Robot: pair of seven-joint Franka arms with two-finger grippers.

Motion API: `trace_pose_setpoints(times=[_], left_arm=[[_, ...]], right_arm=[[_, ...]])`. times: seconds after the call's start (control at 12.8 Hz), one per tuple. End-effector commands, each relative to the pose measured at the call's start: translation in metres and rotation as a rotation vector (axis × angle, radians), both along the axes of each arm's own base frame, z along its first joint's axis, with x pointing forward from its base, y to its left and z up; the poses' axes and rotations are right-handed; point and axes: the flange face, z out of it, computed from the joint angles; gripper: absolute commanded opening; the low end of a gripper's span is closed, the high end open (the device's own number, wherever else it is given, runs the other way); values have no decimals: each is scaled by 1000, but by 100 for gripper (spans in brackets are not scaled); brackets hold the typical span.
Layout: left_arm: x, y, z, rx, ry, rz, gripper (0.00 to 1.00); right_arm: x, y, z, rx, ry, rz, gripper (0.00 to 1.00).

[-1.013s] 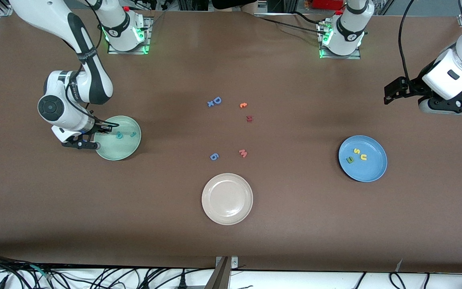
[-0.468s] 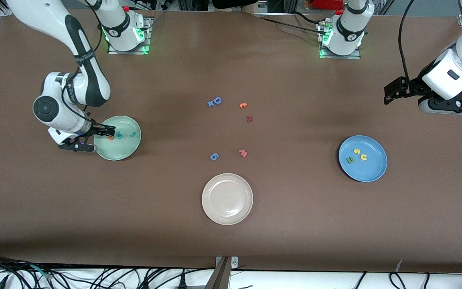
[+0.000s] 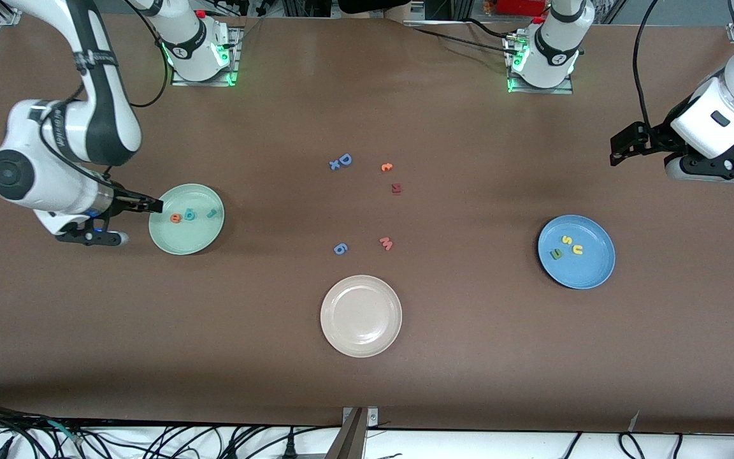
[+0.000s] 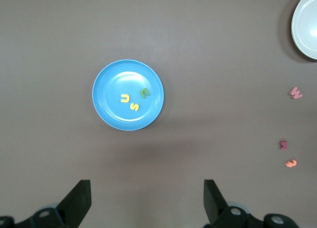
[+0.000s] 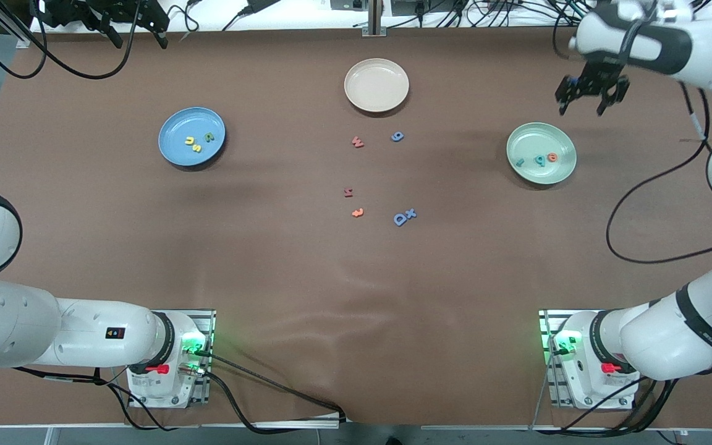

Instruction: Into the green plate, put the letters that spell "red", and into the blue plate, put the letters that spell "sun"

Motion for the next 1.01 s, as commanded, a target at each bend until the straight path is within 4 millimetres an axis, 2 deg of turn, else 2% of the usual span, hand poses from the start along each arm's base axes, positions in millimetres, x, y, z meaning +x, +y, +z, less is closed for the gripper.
trace_pose_setpoints(times=[0.0,0.16,0.31,0.62,0.78,0.86,0.94], left_arm=[[-4,1,3,-17,4,-3,100],[-4,2,3,-17,4,-3,100],[-4,1,3,-17,4,-3,100],[-4,1,3,-17,4,-1,100],[-4,2,3,-17,4,3,100],[-4,1,3,-17,4,2,100],[-4,1,3,-17,4,2,100]], right_arm=[[19,-10,55,13,-14,-17,99],[28,-10,95,10,-48,-21,99],[30,-12,118,8,-47,-26,100],[30,-15,184,13,-121,-28,100],[29,-14,192,17,-136,-26,100],[24,-17,204,23,-156,-28,100],[24,-20,205,37,-158,-30,100]])
